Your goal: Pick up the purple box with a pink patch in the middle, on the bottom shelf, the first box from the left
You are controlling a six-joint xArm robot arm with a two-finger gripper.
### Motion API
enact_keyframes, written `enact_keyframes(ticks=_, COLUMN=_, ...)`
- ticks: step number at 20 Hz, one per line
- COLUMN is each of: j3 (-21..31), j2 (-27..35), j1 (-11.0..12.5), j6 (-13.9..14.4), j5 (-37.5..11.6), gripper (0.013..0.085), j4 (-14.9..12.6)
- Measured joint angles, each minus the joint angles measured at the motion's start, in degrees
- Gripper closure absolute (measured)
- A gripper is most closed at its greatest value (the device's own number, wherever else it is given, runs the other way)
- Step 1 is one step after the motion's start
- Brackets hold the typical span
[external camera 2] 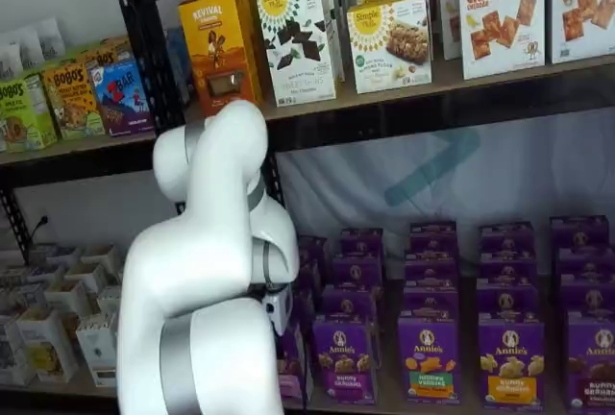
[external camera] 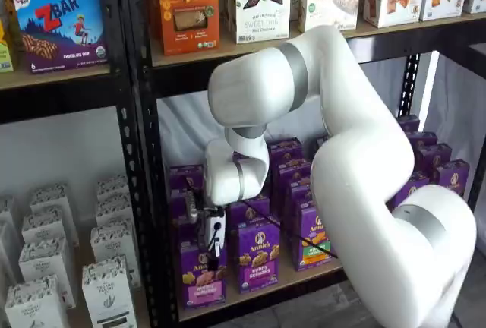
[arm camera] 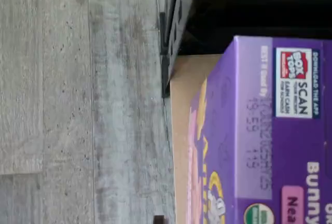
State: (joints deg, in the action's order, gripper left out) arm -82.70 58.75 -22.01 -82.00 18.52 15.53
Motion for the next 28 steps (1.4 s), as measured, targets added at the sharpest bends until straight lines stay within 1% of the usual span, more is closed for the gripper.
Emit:
enact_keyframes(ticks=6, j3=-0.2, j2=0.2, j1=-0.1, j6=1.4, j5=0.2, gripper=0.033, j4=-1.4)
enact_keyframes(ticks=7, j3=-0.2, j2=0.2, j1=-0.1, j6=1.7, j5=0.3, gripper=0.037, j4=-1.7)
enact_keyframes(ticks=8, j3=-0.3, j2=0.3, j1=-0.1, j6=1.9, j5=0.4, gripper=0.037, j4=-1.9)
enact_keyframes(ticks=9, j3=-0.4, j2=0.4, j1=-0.1, j6=2.1, j5=0.5, gripper=0.041, j4=-2.1)
enact_keyframes(ticks=10, j3=-0.5, j2=0.5, j1=-0.1, j6=2.1, j5=0.6, gripper=0.041, j4=-2.1)
enact_keyframes(ticks=11, j3=-0.6, j2=0.6, j1=-0.2, j6=2.1, j5=0.6, gripper=0.045, j4=-2.0)
enact_keyframes(ticks=12, j3=-0.7, j2=0.6, j1=-0.2, j6=2.0, j5=0.6, gripper=0.045, j4=-1.9)
enact_keyframes(ticks=13, j3=-0.8, j2=0.7, j1=-0.2, j6=1.9, j5=0.6, gripper=0.049, j4=-1.8)
enact_keyframes(ticks=16, j3=-1.0, j2=0.9, j1=-0.3, j6=1.8, j5=0.4, gripper=0.049, j4=-1.6)
enact_keyframes(ticks=22, j3=-1.3, j2=1.1, j1=-0.2, j6=2.2, j5=0.5, gripper=0.049, j4=-2.1)
enact_keyframes(ticks=23, j3=-1.4, j2=1.1, j1=-0.2, j6=2.3, j5=0.6, gripper=0.053, j4=-2.2)
enact_keyframes(ticks=24, j3=-1.4, j2=1.1, j1=-0.2, j6=2.3, j5=0.6, gripper=0.053, j4=-2.2)
enact_keyframes(ticks=25, j3=-1.5, j2=1.1, j1=-0.2, j6=2.3, j5=0.7, gripper=0.057, j4=-2.3)
enact_keyframes(ticks=26, j3=-1.5, j2=1.1, j1=-0.1, j6=2.3, j5=0.8, gripper=0.057, j4=-2.3)
enact_keyframes(ticks=27, j3=-1.5, j2=1.1, j1=-0.1, j6=2.4, j5=0.8, gripper=0.061, j4=-2.4)
enact_keyframes(ticks=28, j3=-1.5, j2=1.1, j1=-0.1, j6=2.4, j5=0.8, gripper=0.061, j4=-2.5)
